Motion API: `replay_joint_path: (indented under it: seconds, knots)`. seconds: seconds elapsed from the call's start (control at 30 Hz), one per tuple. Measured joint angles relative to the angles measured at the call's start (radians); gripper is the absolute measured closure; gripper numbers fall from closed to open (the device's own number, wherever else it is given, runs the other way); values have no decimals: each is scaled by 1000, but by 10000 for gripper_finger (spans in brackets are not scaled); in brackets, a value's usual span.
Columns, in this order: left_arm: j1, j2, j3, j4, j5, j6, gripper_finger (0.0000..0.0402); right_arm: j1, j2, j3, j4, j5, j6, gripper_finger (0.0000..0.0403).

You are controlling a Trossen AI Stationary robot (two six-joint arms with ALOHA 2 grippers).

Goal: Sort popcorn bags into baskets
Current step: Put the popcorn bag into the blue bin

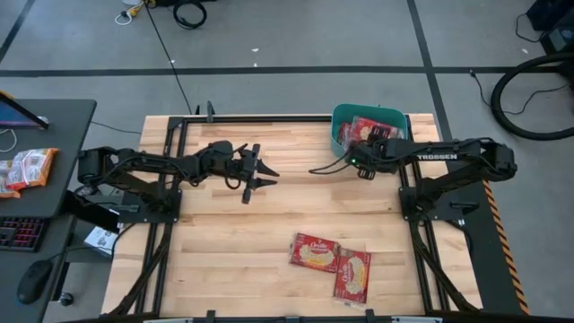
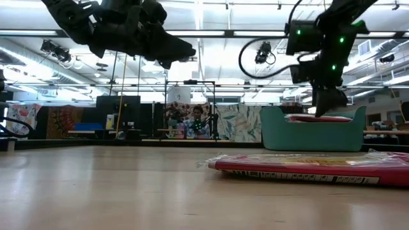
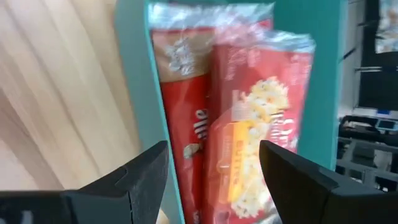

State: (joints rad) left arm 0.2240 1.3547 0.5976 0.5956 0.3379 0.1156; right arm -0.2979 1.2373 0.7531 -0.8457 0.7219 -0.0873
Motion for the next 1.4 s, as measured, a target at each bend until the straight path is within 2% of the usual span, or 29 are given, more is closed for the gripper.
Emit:
replay_joint_path:
  seconds: [0.1, 0.17, 0.27, 0.47, 0.63, 0.8, 0.87, 1.0, 1.2, 1.4]
  knots:
    - [-10, 0, 0, -20, 4, 19, 292, 57, -1, 54, -83, 38, 91, 147]
    - [-22, 0, 0, -26, 4, 39, 292, 95, -2, 93, -106, 17, 142, 147]
    - [-38, 0, 0, -24, -1, 66, 292, 156, -2, 132, -70, -120, 189, 147]
    - [-49, 0, 0, -24, -59, 84, 292, 290, 3, 135, 135, -473, 199, 147]
    - [-49, 0, 0, -24, -60, 79, 292, 405, 3, 135, 263, -632, 242, 147]
    - [-48, 0, 0, -24, -65, 79, 292, 523, 43, 93, 448, -649, 279, 147]
    - [-49, 0, 0, -30, -71, 79, 292, 564, 89, 74, 556, -649, 271, 147]
    - [-48, 0, 0, -43, -83, 65, 292, 616, 222, 68, 662, -674, 240, 147]
    - [-49, 0, 1, -80, -83, 4, 292, 676, 379, 69, 761, -734, 243, 155]
    - [-85, 0, 0, -129, -82, -33, 292, 733, 492, 124, 762, -698, 314, 174]
